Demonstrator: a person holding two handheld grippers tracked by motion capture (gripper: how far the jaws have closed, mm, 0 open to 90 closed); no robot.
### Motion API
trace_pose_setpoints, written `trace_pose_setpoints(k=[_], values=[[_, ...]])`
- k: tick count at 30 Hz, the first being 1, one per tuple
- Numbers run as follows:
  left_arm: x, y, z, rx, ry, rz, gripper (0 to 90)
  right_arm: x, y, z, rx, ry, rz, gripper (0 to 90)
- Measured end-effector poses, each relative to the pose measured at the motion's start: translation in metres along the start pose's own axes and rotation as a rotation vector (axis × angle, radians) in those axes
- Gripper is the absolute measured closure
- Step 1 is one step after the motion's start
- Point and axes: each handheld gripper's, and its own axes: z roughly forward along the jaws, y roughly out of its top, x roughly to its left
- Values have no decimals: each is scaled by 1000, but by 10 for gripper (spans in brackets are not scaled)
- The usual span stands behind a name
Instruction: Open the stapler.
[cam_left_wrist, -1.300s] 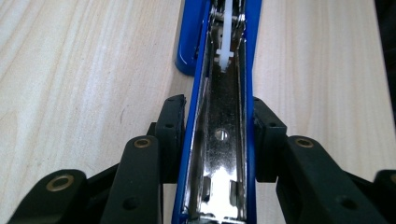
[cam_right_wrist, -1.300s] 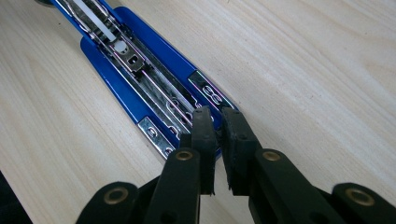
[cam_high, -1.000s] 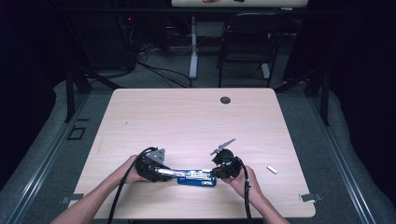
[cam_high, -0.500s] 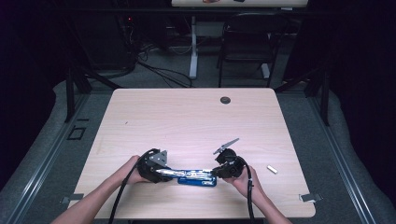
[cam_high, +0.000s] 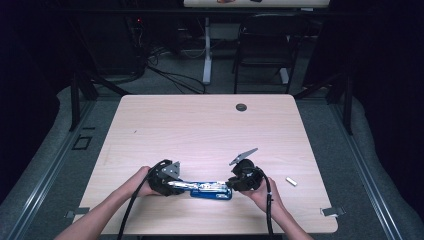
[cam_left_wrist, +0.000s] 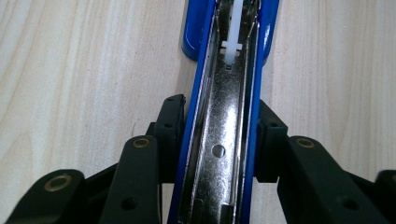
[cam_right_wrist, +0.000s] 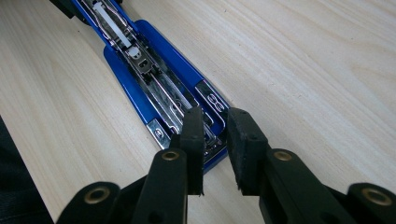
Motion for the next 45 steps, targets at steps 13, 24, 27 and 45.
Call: trace_pose_setpoints(k=[13, 24, 27, 45], values=[[1, 0, 0, 3, -3, -2, 625, -10, -7, -19, -27, -23, 15, 631], [0, 1, 0, 2, -1, -4, 625, -32, -22, -51, -59, -100, 94, 423], [1, 1, 0, 1, -3, -4, 625, -42, -26, -59, -64, -131, 119, 382], [1, 2, 1, 1, -7, 1, 627, -71, -45, -81, -62, -253, 202, 291]])
